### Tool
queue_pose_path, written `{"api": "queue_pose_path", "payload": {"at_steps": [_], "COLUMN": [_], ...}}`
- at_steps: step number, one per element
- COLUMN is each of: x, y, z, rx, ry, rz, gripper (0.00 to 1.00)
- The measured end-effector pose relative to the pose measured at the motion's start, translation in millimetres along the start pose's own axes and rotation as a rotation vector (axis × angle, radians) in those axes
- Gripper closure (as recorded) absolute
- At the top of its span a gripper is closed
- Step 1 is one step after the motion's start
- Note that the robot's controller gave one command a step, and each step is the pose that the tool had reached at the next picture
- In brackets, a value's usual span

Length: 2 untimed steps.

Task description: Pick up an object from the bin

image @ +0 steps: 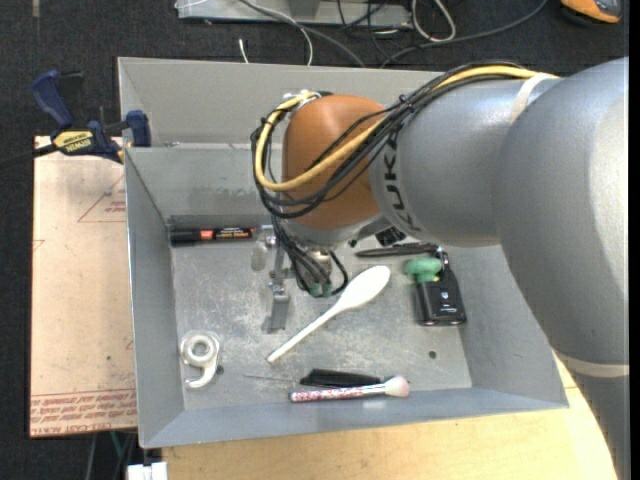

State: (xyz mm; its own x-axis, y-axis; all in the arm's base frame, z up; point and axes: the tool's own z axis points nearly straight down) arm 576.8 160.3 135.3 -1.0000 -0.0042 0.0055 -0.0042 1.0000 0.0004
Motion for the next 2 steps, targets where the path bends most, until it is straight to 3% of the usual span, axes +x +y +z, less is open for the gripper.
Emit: {"api": "queue_pose_path", "payload": {"at_steps": [1,2], "x": [-1.5,33.6], "y": [-1.1,-42.7], "z": [-4.8,66.3], "rx": [-0.001,0.000], "ry": [-0.006,0.000], "rz": [0.004,-0.093], "gripper": [0.00,0.00]}}
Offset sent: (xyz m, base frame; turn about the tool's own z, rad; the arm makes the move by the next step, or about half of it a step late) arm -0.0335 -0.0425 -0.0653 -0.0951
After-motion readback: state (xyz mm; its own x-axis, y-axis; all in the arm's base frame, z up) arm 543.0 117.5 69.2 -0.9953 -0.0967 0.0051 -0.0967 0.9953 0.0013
